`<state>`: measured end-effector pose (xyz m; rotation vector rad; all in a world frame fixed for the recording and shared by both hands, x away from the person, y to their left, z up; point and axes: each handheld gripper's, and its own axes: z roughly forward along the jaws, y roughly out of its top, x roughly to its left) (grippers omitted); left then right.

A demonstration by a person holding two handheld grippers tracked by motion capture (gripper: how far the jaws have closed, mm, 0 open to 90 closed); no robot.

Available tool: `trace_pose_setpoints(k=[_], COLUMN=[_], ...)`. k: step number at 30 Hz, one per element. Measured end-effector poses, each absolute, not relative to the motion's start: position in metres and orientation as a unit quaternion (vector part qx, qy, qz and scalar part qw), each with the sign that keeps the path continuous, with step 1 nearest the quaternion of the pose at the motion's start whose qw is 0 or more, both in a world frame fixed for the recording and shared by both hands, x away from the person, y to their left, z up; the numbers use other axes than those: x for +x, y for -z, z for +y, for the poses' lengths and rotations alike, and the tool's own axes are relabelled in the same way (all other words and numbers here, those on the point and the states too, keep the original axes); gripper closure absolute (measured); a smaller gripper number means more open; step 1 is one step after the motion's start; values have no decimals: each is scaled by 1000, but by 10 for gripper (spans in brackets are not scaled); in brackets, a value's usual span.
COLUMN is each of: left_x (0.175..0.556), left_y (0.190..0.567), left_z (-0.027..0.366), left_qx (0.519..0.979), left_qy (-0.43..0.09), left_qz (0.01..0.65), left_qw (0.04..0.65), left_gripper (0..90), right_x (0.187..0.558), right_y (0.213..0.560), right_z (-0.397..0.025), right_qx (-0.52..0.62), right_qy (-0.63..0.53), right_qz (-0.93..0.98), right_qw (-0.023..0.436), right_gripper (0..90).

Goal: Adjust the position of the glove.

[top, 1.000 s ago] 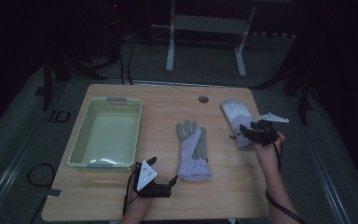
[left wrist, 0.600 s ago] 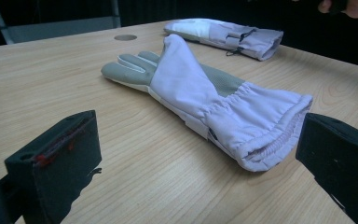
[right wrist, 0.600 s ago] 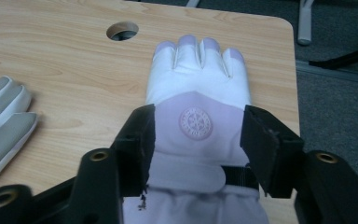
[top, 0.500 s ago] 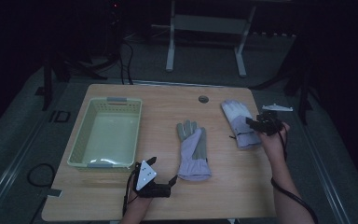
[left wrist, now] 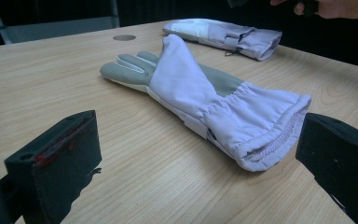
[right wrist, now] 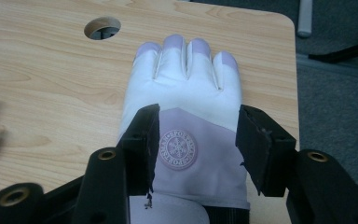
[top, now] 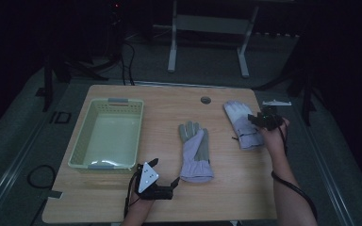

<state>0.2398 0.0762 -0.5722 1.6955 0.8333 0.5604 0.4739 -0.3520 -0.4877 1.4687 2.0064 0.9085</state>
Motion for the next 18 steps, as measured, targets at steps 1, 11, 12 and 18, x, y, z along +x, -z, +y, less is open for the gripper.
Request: trace_pose_setpoints(k=[1, 11, 12, 18], left_x=[240, 240, 240, 240], left_y=[572, 572, 572, 572], left_z=[76, 76, 76, 76], left_qx=[717, 717, 717, 718], left_qy=[-237, -238, -238, -238], left_qz=[352, 353, 353, 352], left_qw=[553, 553, 553, 552], left_gripper=[1, 1, 1, 1], right_x=[475, 482, 483, 484], right_y=[487, 509, 515, 537], right_z=[-352, -342, -340, -342], right_qx=[538, 542, 547, 566], right_qy=[-333, -327, -309, -295], right_qz=[736, 747, 749, 745], right_qw=[242, 205, 209, 195], right_gripper=[503, 475, 477, 504])
